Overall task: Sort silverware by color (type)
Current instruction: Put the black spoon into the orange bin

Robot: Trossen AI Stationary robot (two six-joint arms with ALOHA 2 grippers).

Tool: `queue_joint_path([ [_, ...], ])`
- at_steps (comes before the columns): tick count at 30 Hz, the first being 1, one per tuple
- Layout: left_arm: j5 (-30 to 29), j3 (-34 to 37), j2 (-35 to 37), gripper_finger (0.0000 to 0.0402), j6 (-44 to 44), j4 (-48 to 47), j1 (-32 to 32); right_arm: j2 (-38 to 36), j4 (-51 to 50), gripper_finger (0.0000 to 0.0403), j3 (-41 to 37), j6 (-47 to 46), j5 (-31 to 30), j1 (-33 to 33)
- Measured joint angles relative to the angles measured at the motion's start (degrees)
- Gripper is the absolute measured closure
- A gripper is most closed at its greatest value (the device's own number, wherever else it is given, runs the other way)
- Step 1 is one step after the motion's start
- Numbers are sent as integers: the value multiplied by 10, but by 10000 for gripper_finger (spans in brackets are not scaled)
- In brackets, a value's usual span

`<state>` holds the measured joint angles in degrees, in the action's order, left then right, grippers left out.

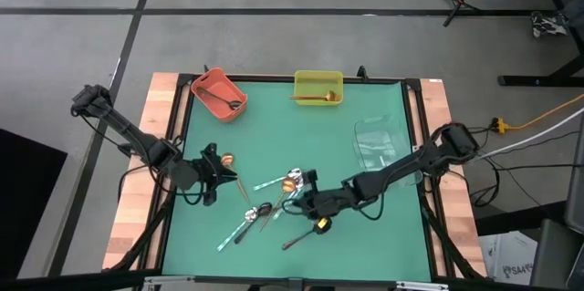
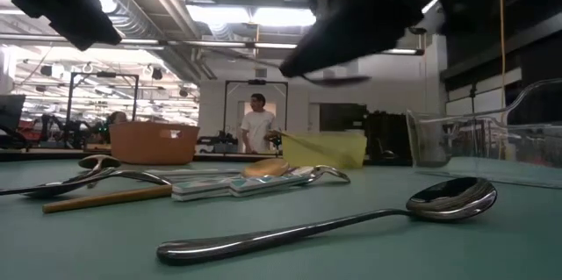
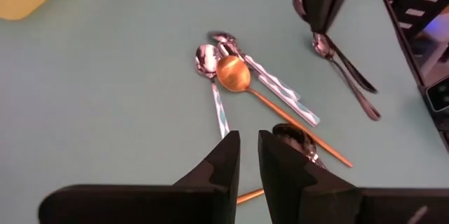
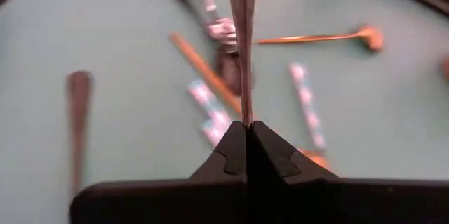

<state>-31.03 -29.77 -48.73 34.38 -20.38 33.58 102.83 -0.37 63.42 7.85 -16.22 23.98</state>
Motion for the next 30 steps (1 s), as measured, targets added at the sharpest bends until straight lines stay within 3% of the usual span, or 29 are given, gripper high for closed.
queue_joint_path([
  [8, 0, 2, 0, 354, 0, 13, 0, -29, 20, 403, 0, 17, -69, -44],
  [17, -10, 2, 0, 354, 0, 23, -1, -29, 130, 403, 0, 17, -96, -97],
  [30, -205, 2, 0, 354, 0, 153, -7, -27, 249, 403, 0, 17, -95, -149],
])
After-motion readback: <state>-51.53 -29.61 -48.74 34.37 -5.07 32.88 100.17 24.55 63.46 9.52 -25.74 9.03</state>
